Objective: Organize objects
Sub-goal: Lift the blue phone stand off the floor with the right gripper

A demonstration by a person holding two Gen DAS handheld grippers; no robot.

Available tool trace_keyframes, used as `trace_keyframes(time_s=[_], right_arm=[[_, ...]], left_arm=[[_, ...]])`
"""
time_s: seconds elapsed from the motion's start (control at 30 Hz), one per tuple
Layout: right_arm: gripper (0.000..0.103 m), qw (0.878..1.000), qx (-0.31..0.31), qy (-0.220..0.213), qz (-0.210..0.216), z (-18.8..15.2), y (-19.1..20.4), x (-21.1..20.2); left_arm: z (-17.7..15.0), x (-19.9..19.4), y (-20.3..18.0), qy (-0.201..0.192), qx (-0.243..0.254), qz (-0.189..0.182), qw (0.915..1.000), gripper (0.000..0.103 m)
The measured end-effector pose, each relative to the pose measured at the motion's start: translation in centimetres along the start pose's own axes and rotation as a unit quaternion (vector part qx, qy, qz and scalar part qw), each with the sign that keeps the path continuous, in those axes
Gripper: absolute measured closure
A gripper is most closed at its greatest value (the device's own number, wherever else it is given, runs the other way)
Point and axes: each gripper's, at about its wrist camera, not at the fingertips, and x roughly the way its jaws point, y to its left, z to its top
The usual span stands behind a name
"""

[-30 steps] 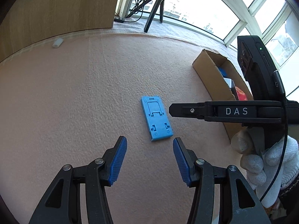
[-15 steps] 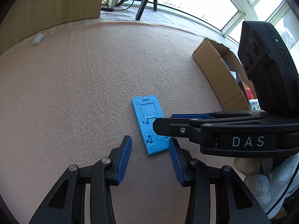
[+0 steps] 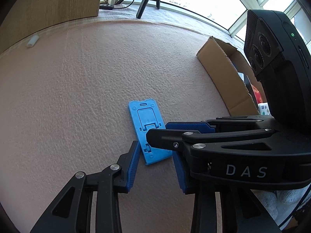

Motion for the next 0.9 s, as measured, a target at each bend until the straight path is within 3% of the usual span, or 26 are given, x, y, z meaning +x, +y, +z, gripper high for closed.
trace_keyframes(time_s=[0.6,0.9], right_arm=[[0.081,1.0,0.0,-0.007,0.0,-0.4,-0.5,-0.2],[0.081,1.0,-0.005,-0.02,0.003,-0.6,-0.7,-1.5]], left_arm=[[0.0,0.3,0.1,-0.008,-0.011,0.001,0.9999,0.068],[0.5,-1.1,-1.7,-0.026,0.004,0.003,0.9997,0.069]])
